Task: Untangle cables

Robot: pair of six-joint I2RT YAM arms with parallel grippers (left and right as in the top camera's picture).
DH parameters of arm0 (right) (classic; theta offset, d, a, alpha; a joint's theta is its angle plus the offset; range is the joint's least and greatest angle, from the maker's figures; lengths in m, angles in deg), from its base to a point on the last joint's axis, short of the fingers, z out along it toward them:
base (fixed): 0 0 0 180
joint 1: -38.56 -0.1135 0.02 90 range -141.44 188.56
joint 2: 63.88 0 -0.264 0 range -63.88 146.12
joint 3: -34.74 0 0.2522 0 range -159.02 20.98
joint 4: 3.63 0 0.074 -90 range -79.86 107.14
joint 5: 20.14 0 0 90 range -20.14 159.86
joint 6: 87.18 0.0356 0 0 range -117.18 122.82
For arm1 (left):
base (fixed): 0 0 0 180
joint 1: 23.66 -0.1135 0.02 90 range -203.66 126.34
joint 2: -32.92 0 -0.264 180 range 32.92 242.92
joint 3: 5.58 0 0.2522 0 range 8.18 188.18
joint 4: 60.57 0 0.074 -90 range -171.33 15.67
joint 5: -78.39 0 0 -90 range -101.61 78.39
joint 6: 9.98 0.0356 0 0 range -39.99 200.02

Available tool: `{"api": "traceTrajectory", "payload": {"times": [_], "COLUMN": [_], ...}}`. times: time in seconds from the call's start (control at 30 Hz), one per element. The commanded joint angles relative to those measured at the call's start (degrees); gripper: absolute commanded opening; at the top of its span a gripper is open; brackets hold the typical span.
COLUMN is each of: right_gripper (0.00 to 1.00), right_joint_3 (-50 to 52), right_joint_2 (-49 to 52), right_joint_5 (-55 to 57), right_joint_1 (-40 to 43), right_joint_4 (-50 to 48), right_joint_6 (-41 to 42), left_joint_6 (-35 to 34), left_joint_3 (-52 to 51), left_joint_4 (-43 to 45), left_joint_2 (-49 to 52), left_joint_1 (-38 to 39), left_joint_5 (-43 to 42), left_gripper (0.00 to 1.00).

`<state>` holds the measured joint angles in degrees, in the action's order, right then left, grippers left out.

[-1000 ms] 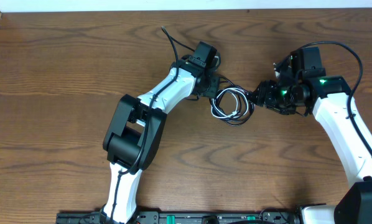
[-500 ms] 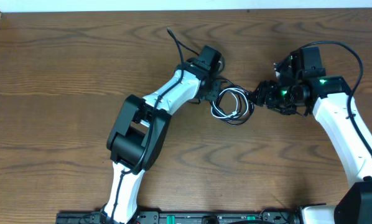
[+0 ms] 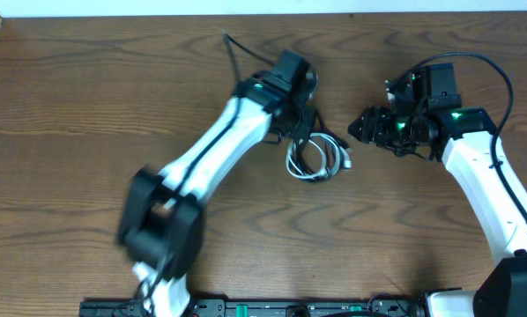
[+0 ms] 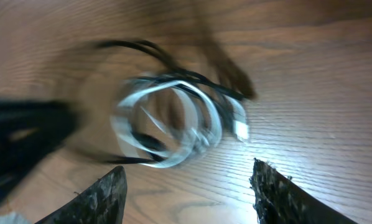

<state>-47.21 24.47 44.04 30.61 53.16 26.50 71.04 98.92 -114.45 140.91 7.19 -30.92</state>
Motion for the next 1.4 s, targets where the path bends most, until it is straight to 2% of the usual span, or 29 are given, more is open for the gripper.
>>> {"api": "traceTrajectory", "payload": {"times": [0.0, 0.5, 0.77, 0.9, 1.1, 1.37], "right_gripper": [0.60, 0.56, 0.59, 0.59, 0.58, 0.56], "right_joint_3": [-0.22, 0.44, 0.46, 0.46, 0.46, 0.48], "right_joint_2": [-0.33, 1.05, 8.52, 13.51, 17.75, 17.97], "right_joint_5": [-1.77, -1.18, 1.75, 1.66, -0.70, 9.42], "right_joint_1": [-1.66, -6.91, -9.84, -10.27, -10.25, -9.99], "right_joint_4": [-0.61, -2.56, -4.59, -8.44, -14.95, -7.61], "right_joint_6": [0.07, 4.46, 11.67, 13.60, 15.74, 15.69], "left_joint_6": [-0.96, -9.64, -10.29, -10.51, -10.88, -10.86], "left_joint_3": [1.11, 1.11, 1.11, 1.11, 1.11, 1.11], "left_joint_4": [-0.63, -0.35, 0.52, 0.59, 0.55, 2.45], "left_joint_2": [-7.80, -11.58, -11.67, -11.67, -11.67, -13.66], "left_joint_1": [-0.17, -0.17, -0.17, -0.17, -0.17, -3.13], "left_joint_5": [-7.30, -7.32, -12.13, -15.04, -15.06, -15.02], "left_gripper": [0.07, 0.07, 0.08, 0.07, 0.08, 0.08]}}
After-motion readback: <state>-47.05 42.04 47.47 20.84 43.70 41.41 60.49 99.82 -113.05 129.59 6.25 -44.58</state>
